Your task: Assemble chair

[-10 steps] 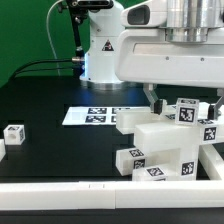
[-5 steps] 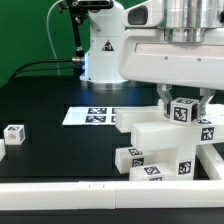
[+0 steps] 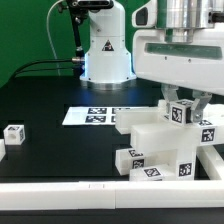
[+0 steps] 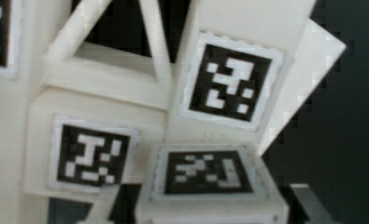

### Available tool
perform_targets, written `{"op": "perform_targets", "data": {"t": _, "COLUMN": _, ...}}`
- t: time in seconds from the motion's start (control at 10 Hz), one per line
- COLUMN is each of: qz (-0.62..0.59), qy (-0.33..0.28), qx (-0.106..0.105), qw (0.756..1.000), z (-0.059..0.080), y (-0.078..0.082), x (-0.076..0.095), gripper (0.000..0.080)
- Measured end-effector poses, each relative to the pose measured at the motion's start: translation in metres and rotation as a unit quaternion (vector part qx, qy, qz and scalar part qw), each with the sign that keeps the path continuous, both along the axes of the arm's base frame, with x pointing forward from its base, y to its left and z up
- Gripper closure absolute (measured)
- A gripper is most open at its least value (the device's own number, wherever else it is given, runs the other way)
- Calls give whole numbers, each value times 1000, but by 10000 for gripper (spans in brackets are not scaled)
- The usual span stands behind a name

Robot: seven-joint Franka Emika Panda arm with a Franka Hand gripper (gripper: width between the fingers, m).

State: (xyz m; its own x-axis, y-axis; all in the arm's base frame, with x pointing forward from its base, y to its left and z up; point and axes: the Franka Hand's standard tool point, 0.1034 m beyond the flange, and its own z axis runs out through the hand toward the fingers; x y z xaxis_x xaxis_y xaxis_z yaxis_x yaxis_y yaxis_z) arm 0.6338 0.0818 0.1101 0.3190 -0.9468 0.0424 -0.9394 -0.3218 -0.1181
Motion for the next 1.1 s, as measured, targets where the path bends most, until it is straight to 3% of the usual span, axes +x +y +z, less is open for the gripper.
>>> {"op": "perform_targets", "data": {"t": 0.3, "qz": -157, "qy": -7, "qx": 33, "qw": 987, "z": 0, "y": 2, "x": 3, "gripper": 535}}
{"op": "perform_targets", "data": {"t": 0.6, "qz": -192, "qy": -8, "qx": 38, "qw": 981, "z": -1, "y": 3, "x": 3, "gripper": 535}}
{"op": "perform_targets", "data": {"t": 0.7, "qz": -188, "qy": -8, "qx": 37, "qw": 982, "z": -1, "y": 3, "x": 3, "gripper": 342}}
{"op": "perform_targets", "data": {"t": 0.8, "qz": -162, "qy": -7, "qx": 33, "qw": 986, "z": -1, "y": 2, "x": 3, "gripper": 342}}
{"op": "perform_targets", "data": {"t": 0.9, "qz": -79, "qy": -3, "qx": 24, "qw": 997, "z": 2, "y": -1, "x": 5, "gripper": 191}}
{"op": "perform_targets", "data": {"t": 1.1, "qz": 53, "qy": -3, "qx": 6, "qw": 999, "z": 2, "y": -3, "x": 6, "gripper": 162}}
